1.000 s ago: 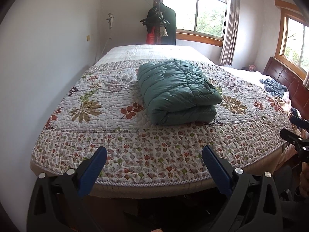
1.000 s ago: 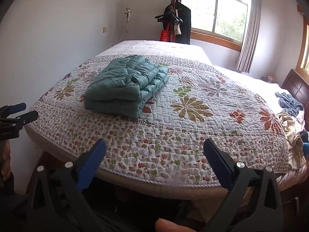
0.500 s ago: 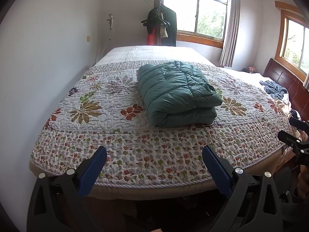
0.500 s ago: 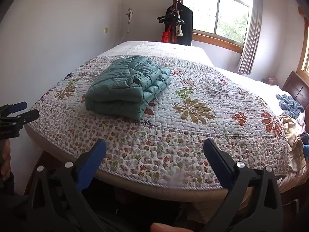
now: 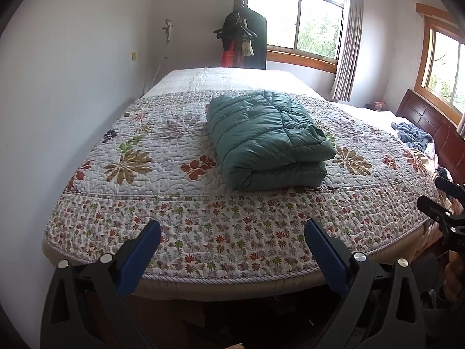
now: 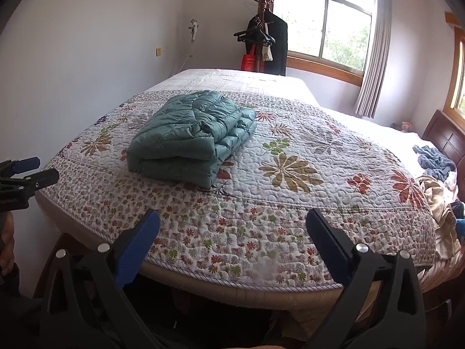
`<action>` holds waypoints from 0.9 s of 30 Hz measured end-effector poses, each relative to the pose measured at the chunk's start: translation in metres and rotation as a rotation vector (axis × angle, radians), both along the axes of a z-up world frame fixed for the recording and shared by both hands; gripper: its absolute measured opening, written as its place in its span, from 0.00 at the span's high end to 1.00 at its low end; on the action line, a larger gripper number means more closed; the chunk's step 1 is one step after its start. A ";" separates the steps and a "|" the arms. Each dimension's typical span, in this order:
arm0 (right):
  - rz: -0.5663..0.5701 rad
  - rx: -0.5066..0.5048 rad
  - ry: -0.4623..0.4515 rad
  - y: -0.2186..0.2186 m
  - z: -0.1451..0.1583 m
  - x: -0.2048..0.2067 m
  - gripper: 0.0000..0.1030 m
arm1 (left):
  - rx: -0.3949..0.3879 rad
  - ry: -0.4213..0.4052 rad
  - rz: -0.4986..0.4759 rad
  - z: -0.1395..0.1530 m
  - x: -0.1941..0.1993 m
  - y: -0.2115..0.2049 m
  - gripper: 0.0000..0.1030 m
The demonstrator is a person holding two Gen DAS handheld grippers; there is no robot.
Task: Fold large clothes
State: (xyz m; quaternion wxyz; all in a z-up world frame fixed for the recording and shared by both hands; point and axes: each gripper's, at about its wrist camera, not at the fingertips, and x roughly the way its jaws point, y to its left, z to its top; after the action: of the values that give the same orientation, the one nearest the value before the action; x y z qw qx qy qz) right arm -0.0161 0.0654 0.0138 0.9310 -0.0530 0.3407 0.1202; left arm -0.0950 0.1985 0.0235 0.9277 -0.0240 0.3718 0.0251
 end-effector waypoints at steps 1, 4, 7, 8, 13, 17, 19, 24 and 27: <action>-0.002 0.000 0.000 0.000 0.000 0.000 0.03 | 0.000 0.000 0.001 0.000 0.000 0.000 0.04; 0.000 0.002 0.002 0.000 -0.001 0.000 0.03 | 0.001 0.003 0.003 0.000 0.001 0.001 0.04; -0.001 0.005 0.004 0.000 -0.002 0.001 0.03 | 0.002 0.002 0.001 0.000 0.001 0.000 0.04; -0.001 0.005 0.004 0.000 -0.003 0.002 0.03 | 0.002 0.001 0.001 0.000 0.001 0.000 0.04; -0.001 0.005 0.010 0.001 -0.005 0.004 0.03 | 0.000 0.007 0.003 -0.001 0.003 0.001 0.04; -0.004 0.007 0.014 0.002 -0.007 0.006 0.03 | -0.002 0.014 0.002 -0.003 0.006 0.001 0.04; -0.002 0.007 0.018 0.002 -0.008 0.007 0.03 | -0.002 0.016 0.002 -0.004 0.007 0.001 0.04; -0.001 0.006 0.021 0.003 -0.009 0.008 0.03 | -0.002 0.018 0.003 -0.004 0.006 0.001 0.04; -0.001 0.005 0.020 0.003 -0.009 0.008 0.03 | -0.001 0.017 0.003 -0.004 0.006 0.001 0.04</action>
State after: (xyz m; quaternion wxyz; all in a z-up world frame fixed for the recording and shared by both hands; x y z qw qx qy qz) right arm -0.0082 0.0682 0.0043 0.9277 -0.0490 0.3498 0.1211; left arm -0.0888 0.1991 0.0197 0.9244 -0.0248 0.3798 0.0263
